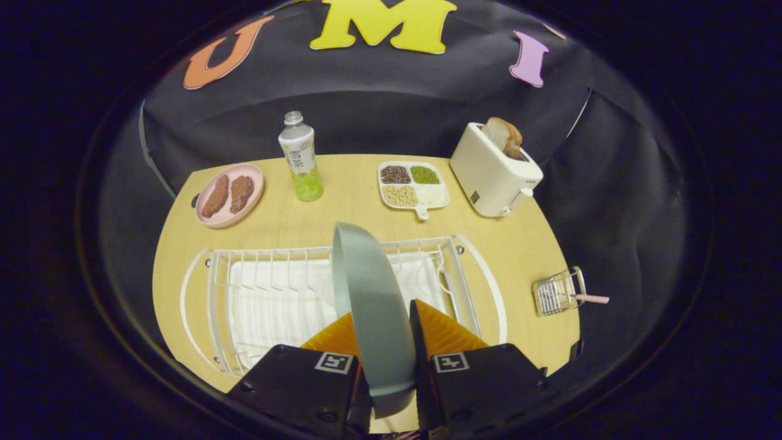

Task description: Take the plate from the dish rack, then take the spoon from the basket and place it into the plate.

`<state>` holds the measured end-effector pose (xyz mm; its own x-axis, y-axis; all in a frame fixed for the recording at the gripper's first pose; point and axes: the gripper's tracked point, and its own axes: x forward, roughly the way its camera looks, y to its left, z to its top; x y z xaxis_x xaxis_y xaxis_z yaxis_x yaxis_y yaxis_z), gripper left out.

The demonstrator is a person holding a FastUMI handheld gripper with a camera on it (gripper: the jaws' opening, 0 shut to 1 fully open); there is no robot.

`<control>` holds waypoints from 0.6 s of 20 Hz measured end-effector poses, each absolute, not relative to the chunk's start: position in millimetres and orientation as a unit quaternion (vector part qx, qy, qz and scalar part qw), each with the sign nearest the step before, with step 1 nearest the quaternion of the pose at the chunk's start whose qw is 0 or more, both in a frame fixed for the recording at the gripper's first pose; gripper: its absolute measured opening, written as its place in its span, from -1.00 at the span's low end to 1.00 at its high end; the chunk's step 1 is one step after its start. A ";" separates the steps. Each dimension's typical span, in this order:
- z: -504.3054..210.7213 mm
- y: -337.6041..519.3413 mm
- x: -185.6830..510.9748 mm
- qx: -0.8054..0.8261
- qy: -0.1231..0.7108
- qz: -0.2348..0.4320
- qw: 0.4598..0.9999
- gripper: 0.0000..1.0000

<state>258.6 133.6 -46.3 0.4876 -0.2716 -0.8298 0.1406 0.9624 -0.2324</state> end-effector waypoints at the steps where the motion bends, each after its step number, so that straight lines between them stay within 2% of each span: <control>1: -41.0 135.9 256.6 -0.068 0.485 -0.118 0.864 -0.32; 5: -13.7 142.4 231.9 -0.052 0.458 -0.086 0.883 -0.32; 12: 23.0 119.1 130.6 -0.042 0.405 -0.006 0.913 -0.32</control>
